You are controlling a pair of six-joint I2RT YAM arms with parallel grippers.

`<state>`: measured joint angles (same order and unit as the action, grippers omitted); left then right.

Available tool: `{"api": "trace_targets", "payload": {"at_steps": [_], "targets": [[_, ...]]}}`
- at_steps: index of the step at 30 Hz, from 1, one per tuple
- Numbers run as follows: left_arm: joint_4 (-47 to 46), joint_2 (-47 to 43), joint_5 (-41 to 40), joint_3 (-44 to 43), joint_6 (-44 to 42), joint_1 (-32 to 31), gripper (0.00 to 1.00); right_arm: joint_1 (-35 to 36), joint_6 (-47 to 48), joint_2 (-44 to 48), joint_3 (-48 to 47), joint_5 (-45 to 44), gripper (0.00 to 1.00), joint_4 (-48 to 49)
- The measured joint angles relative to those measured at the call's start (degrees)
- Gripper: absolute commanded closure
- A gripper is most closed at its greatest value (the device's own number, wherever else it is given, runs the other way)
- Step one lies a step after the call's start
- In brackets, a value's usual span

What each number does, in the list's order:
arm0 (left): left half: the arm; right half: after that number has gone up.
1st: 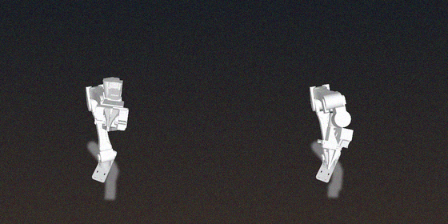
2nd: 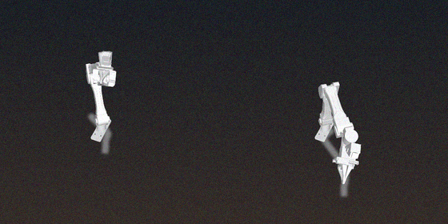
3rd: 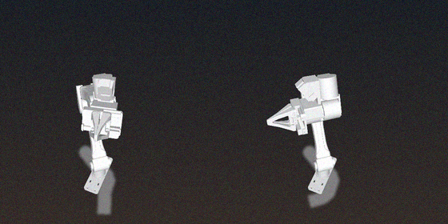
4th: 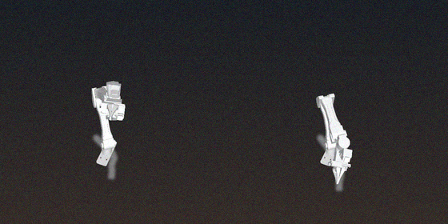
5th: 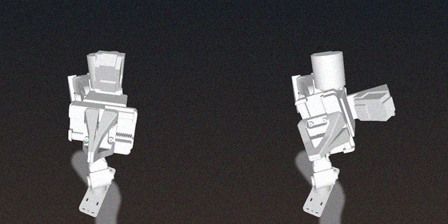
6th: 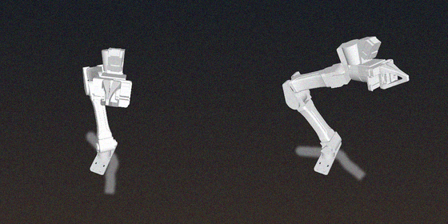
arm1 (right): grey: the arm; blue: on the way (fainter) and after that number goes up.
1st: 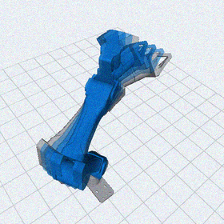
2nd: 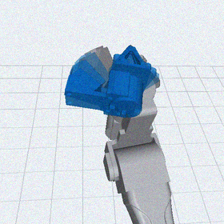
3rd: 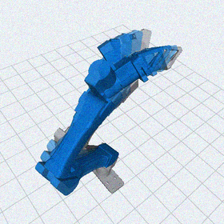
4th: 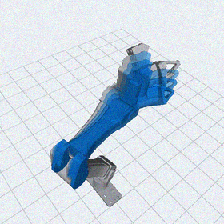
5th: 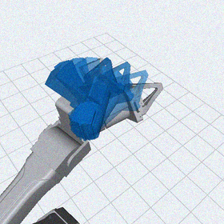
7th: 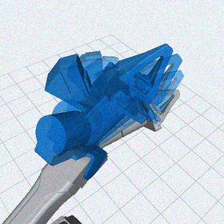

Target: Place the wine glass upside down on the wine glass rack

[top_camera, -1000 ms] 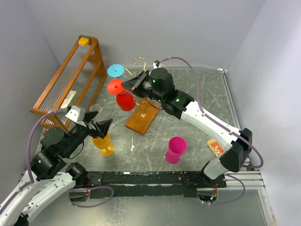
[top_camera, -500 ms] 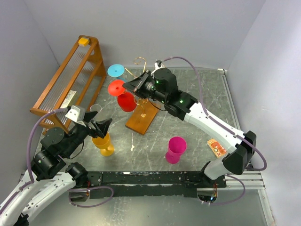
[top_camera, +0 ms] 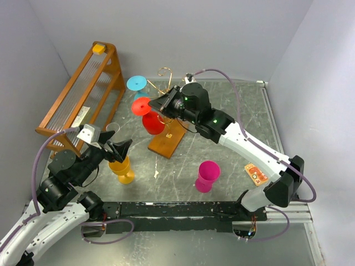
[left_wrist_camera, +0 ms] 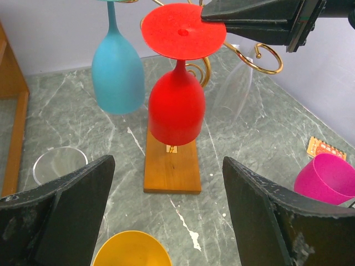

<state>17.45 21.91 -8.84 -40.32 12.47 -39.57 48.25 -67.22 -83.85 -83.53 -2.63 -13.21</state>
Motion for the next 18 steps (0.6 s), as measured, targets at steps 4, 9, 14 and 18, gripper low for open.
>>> {"api": "trace_targets", "payload": {"at_steps": [4, 9, 14, 18], "targets": [[0.02, 0.0, 0.0, 0.0, 0.0, 0.0, 0.11, 0.0, 0.9, 1.07, 0.09, -1.66, 0.83, -0.83], [0.0, 0.0, 0.0, 0.0, 0.0, 0.0, 0.09, 0.0, 1.75, 2.08, 0.55, -3.3, 0.61, -1.49], [0.0, 0.13, 0.0, 0.0, 0.02, 0.0, 0.08, 0.0, 2.6, 3.72, 2.34, -4.42, 0.5, -1.01], [0.0, 1.25, 0.0, 0.0, 0.07, 0.0, 0.09, -0.02, 4.68, 6.71, 3.67, -5.64, 0.45, -0.9]]}}
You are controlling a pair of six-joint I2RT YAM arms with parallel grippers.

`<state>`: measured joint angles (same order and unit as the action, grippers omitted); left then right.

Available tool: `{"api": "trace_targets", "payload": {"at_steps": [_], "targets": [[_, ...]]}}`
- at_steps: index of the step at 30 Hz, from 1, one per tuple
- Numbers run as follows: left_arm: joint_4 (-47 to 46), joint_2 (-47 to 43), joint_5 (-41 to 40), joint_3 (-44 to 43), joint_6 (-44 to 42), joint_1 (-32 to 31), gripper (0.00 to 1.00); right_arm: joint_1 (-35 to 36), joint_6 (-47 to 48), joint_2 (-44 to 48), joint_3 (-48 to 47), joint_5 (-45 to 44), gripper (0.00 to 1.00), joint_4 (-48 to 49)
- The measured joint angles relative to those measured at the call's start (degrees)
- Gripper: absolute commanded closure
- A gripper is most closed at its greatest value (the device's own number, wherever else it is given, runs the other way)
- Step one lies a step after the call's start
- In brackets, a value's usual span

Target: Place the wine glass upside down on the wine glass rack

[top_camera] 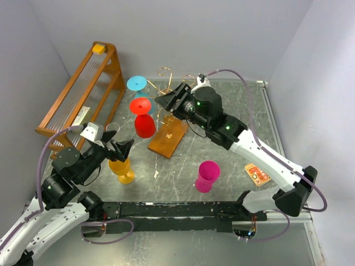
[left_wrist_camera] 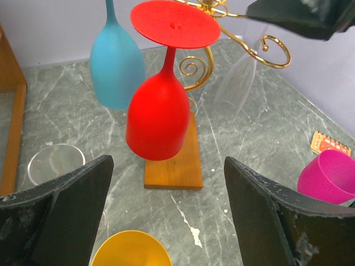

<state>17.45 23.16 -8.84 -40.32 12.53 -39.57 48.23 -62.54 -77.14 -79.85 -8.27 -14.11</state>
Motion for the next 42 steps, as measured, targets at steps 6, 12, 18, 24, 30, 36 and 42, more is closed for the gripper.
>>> {"api": "trace_targets", "payload": {"at_steps": [6, 12, 18, 24, 30, 36, 42], "targets": [[0.76, 5.07, 0.02, -0.13, 1.05, 0.0, 0.11, -0.26, 7.72, 6.1, 3.61, 0.92, 0.44, 2.4], [2.71, 8.35, 0.11, -0.66, 2.58, 0.0, 0.15, -0.28, 17.66, 12.79, 7.96, 0.72, 0.43, 1.57], [3.54, 7.34, 0.22, -0.76, 3.65, 0.0, 0.15, -0.39, 25.73, 19.98, 10.78, -4.09, 0.42, -4.76], [3.82, 5.22, 0.0, -0.9, 4.92, 0.0, 0.15, -0.44, 30.01, 26.8, 15.06, -9.77, 0.42, -10.82], [4.46, 3.5, -0.02, -0.98, 7.28, 0.0, 0.15, -0.44, 26.91, 28.85, 21.88, -11.96, 0.42, -19.15], [4.35, 1.57, -0.02, -0.9, 9.11, 0.0, 0.15, -0.44, 21.29, 28.04, 24.33, -14.21, 0.42, -30.73], [4.33, -0.31, -0.59, 0.33, 10.25, 0.0, 0.16, -0.44, 18.36, 24.68, 22.43, -13.86, 0.42, -40.3]]}}
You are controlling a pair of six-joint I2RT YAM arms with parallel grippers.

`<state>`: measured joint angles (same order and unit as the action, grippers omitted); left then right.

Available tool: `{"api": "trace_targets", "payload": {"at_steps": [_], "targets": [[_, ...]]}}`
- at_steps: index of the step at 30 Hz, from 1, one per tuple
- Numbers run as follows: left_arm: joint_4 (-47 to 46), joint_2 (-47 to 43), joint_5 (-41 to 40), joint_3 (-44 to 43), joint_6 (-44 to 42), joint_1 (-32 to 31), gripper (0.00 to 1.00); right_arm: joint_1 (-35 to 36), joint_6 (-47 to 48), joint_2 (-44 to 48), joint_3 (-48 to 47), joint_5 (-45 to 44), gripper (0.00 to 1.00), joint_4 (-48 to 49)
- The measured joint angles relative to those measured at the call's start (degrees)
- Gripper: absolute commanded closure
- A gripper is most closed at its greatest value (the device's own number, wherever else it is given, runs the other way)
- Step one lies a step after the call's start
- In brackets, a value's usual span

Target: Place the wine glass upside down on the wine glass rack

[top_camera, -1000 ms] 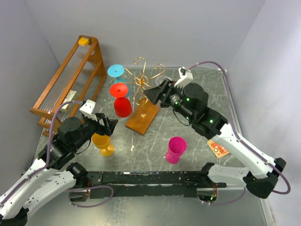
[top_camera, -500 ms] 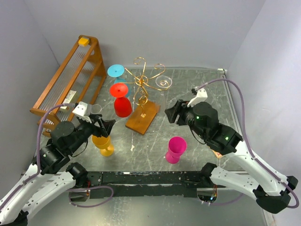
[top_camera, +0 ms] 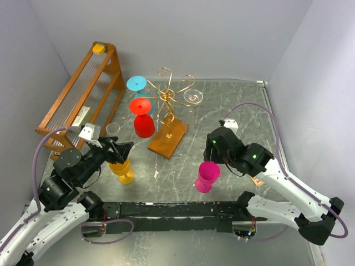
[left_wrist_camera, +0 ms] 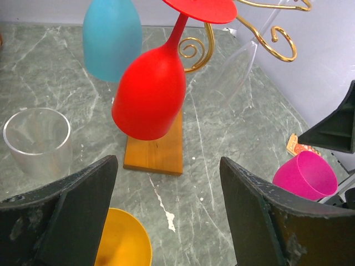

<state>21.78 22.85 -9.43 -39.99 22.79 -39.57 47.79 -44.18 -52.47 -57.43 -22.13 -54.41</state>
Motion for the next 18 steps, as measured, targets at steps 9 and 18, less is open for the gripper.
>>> {"api": "trace_targets", "payload": {"at_steps": [9, 18], "targets": [[0.85, -4.09, -1.07, 0.44, 2.21, 0.0, 0.15, 0.0, -4.79, -1.16, -2.36, -2.1, 0.48, -10.49], [1.62, -5.33, -2.25, 0.44, 2.82, 0.0, 0.15, 0.0, -6.6, 1.73, -3.1, 0.2, 0.53, -12.85]]}}
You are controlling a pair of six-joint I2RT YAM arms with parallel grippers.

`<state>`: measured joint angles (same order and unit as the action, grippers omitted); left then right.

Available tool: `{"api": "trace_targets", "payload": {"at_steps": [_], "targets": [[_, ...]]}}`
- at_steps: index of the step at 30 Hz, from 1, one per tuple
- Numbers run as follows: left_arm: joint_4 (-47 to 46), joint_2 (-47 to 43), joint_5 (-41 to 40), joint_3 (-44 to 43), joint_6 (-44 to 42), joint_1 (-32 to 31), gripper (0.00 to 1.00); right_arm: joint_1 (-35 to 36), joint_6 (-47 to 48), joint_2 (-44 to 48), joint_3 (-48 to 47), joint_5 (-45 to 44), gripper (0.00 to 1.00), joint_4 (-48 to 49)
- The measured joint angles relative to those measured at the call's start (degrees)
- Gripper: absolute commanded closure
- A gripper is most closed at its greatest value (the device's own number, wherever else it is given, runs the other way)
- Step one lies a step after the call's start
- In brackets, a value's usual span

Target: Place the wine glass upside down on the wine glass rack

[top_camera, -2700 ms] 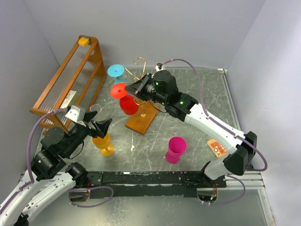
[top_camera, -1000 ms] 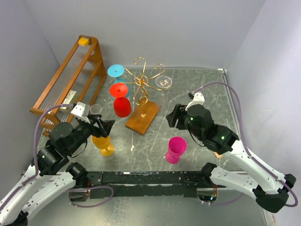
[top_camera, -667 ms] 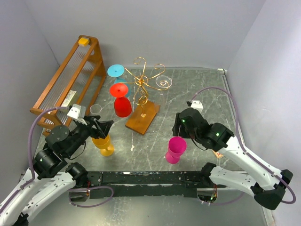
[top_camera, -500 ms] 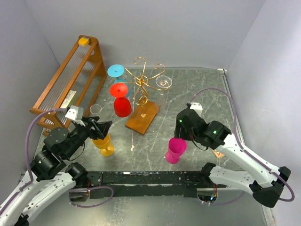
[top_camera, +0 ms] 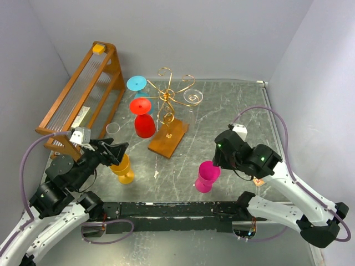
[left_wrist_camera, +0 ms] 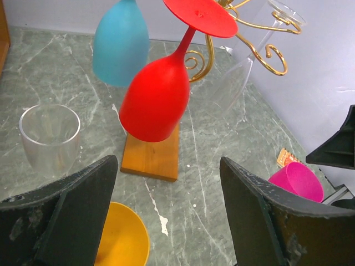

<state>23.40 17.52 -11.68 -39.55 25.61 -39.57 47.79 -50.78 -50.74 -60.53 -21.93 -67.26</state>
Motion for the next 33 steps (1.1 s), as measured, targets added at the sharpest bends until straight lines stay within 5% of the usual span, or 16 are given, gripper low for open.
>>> {"api": "trace_targets", "payload": {"at_steps": [16, 27, 33], "targets": [[0.37, -0.98, 0.09, 0.0, 0.17, 0.0, 0.15, 0.0, -0.92, -2.8, 2.6, 3.3, 0.75, -1.55], [0.15, -1.03, 1.07, 0.0, -0.52, 0.0, 0.14, 0.0, 1.92, -4.66, 4.5, 3.52, 1.0, -0.79], [0.04, -1.18, 1.46, 0.0, -0.92, 0.0, 0.13, 0.0, 3.54, -5.33, 4.46, 3.19, 1.0, -0.26]]}}
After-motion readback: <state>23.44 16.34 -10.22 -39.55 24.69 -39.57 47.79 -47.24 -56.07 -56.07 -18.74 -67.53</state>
